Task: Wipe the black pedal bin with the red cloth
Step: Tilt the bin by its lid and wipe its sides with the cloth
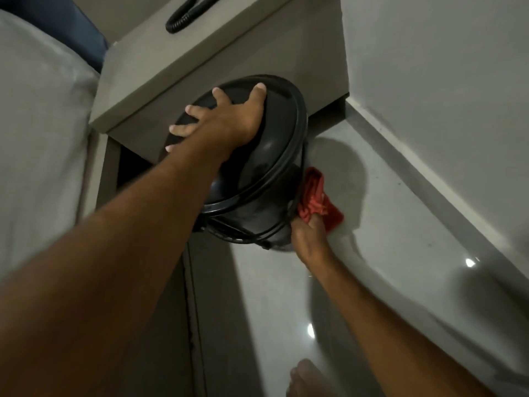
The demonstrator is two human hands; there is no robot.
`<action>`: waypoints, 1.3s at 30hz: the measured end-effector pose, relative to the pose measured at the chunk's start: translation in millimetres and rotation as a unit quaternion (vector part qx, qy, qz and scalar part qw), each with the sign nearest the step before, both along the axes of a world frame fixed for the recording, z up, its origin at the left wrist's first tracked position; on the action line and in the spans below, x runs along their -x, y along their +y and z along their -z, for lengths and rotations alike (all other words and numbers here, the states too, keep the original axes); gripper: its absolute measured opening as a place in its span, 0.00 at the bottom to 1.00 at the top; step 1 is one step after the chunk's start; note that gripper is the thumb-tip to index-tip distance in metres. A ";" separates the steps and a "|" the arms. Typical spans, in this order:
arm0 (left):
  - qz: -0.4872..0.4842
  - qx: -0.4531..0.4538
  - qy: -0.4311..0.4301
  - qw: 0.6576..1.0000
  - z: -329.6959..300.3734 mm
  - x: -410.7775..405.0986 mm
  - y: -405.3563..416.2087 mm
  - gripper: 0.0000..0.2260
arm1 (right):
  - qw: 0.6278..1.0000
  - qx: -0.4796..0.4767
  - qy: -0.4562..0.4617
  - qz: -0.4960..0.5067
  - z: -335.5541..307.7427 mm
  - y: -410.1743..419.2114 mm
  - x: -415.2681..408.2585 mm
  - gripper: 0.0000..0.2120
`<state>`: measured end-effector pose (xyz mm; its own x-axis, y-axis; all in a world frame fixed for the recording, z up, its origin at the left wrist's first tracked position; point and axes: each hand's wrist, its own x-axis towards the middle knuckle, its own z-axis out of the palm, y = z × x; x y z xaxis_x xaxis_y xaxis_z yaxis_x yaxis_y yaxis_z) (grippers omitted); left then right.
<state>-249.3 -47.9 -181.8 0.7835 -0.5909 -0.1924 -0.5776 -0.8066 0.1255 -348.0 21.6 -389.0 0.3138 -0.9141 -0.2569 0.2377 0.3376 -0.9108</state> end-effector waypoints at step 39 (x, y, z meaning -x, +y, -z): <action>0.048 0.389 -0.266 0.881 -50.0 -40.8 31.6 0.35 | 0.974 -0.145 -0.071 0.161 -140.5 -62.5 161.0 0.13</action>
<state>-208.5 -16.3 -131.8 0.5804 -0.4503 0.6785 -0.7820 -0.5407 0.3102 -509.0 -40.8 -248.6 0.0741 -0.8666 -0.4935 0.4909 0.4624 -0.7383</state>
